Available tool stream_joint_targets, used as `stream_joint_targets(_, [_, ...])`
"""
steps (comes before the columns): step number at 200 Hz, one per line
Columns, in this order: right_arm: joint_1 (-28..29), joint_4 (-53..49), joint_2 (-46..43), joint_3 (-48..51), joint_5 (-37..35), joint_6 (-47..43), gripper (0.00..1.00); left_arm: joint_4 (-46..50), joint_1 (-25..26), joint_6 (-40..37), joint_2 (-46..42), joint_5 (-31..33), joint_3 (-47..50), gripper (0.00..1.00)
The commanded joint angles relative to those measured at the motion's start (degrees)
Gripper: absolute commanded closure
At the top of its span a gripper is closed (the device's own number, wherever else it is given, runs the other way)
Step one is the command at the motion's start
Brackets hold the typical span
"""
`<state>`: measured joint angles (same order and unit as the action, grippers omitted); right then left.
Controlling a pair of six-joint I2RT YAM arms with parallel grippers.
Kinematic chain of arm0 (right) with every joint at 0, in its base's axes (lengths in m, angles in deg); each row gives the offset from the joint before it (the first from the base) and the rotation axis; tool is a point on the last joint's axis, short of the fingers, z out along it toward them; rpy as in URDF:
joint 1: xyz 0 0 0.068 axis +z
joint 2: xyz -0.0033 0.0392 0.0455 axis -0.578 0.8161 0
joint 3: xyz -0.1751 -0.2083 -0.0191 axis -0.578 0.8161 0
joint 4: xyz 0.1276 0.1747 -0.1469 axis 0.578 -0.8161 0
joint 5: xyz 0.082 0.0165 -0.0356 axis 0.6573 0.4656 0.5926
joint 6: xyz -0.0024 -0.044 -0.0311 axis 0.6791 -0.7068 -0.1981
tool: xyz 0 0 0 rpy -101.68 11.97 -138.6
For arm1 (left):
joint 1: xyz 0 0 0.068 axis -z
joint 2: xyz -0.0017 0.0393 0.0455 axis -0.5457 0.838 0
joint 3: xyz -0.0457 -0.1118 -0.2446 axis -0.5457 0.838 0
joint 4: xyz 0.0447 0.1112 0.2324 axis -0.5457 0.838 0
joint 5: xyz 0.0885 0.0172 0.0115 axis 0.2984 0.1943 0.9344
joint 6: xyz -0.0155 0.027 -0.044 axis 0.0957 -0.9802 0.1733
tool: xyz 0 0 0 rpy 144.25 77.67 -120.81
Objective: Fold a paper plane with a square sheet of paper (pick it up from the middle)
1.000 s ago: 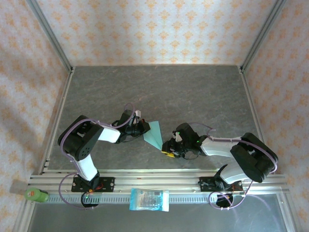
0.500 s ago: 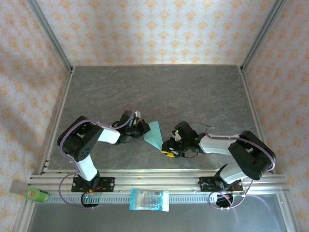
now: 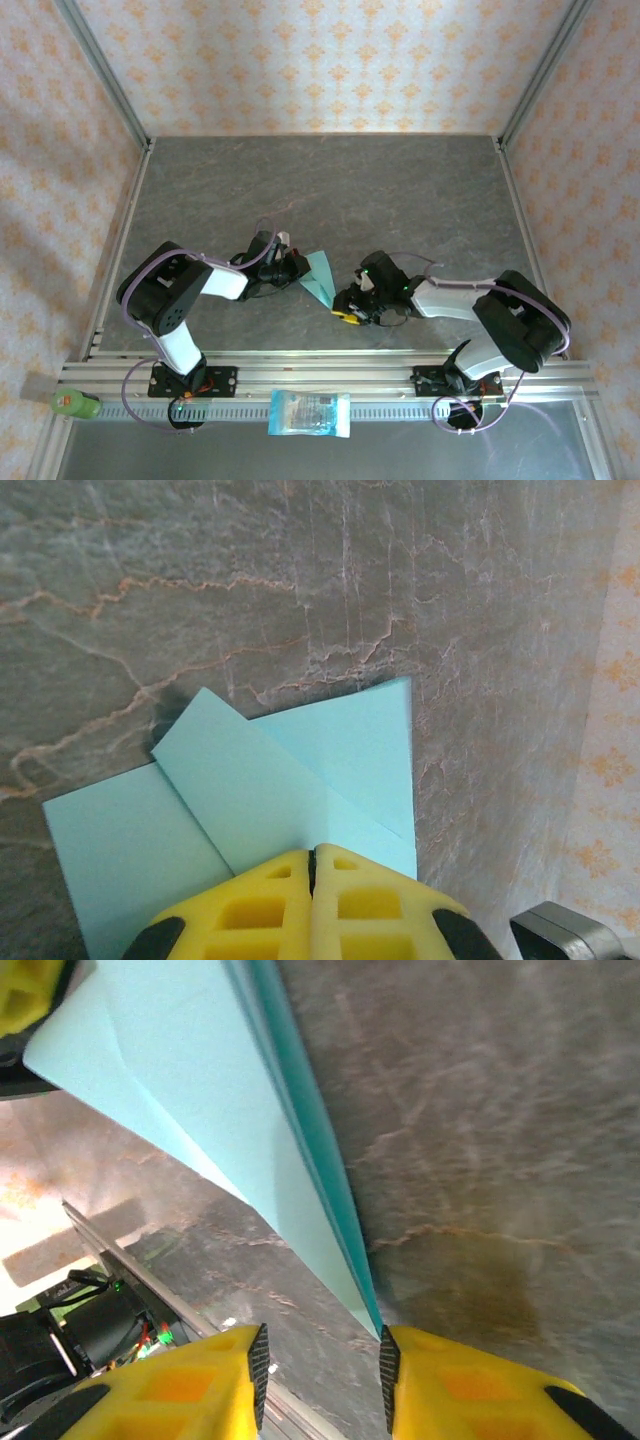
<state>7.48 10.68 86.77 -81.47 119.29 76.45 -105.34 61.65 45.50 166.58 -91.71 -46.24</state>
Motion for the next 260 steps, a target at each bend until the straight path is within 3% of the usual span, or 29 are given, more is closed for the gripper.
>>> stream_joint_targets(1, [0.28, 4.27, -2.53, 0.69, -1.72, -0.13, 0.65, 8.34, 0.84, -2.44, 1.18, 3.22, 0.06, 0.95])
stream_joint_targets(68, [0.11, 2.06, -3.54, 0.97, -5.45, -1.07, 0.65, 9.42, 0.85, -3.18, 1.09, 4.17, -0.18, 0.95])
stream_joint_targets(146, [-1.8, 6.55, -3.14, 1.38, -7.06, -1.18, 0.67, 8.99, 0.81, -3.2, 1.22, 3.14, -0.93, 0.95])
stream_joint_targets(196, [-2.77, 8.07, -2.58, 2.02, -3.91, -2.25, 0.88, 9.64, 0.85, -3.55, 0.08, 2.86, -1.92, 0.94])
stream_joint_targets(237, [-2.97, 7.8, -4.08, 2.72, -4.52, -4.55, 0.95, 13.09, 0.79, -6.14, -3.47, 2.59, -5.09, 0.89])
stream_joint_targets(260, [-2.96, 7.3, -8.04, 3.2, -8.94, -8.05, 0.96, 15.34, 0.69, -7.92, -7.33, 3.18, -7.0, 0.8])
